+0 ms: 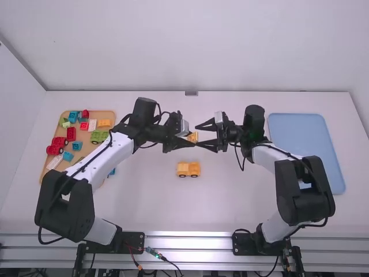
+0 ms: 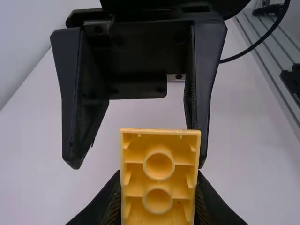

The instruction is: Assemble lego blocks to make yellow taxi

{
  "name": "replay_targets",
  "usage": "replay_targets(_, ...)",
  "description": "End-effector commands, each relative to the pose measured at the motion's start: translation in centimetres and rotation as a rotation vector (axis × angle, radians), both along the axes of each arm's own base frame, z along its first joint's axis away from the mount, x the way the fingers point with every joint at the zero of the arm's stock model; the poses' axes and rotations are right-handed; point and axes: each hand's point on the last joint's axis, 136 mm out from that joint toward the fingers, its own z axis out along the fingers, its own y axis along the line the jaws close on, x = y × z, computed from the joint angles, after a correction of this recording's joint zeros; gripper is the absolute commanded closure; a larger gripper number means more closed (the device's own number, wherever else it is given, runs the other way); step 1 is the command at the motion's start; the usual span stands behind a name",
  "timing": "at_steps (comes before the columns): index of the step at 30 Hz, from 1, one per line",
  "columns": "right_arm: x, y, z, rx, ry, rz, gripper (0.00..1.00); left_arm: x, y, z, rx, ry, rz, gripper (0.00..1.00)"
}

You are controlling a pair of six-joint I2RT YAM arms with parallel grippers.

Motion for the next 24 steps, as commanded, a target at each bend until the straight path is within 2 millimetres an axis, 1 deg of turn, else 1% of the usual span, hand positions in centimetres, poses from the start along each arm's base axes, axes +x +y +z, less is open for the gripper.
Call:
replay_targets(1, -0.2, -0.2, 0.5, 0.004, -0.016, 0.001, 0.40, -0.8, 0.0, 1.3, -0.038, -0.014, -0.023, 0.98)
replay_targets(11, -0.2, -0.1, 0.5, 0.006, -0.024, 0.002, 0.41, -0.6, -0.2, 1.6, -0.048, -0.017, -0.021, 0.98)
replay_targets(17, -0.3, -0.1, 0.5, 0.006, -0.025, 0.003, 0.41, -0.7, -0.2, 0.8, -0.052, -0.029, -0.020, 0.98)
replay_targets(20, -0.6, -0.2, 0.7, 0.012, -0.030, 0.024, 0.41, -0.9, -0.2, 0.3, -0.063, -0.035, -0.029, 0.98)
replay_targets(21, -0.6, -0.2, 0.7, 0.012, -0.031, 0.023, 0.44, -1.1, -0.3, 0.3, -0.074, -0.038, -0.040, 0.98)
replay_targets(24, -0.6, -0.2, 0.8, 0.013, -0.031, 0.023, 0.46, -1.3, -0.4, 0.2, -0.094, -0.047, -0.051, 0.98)
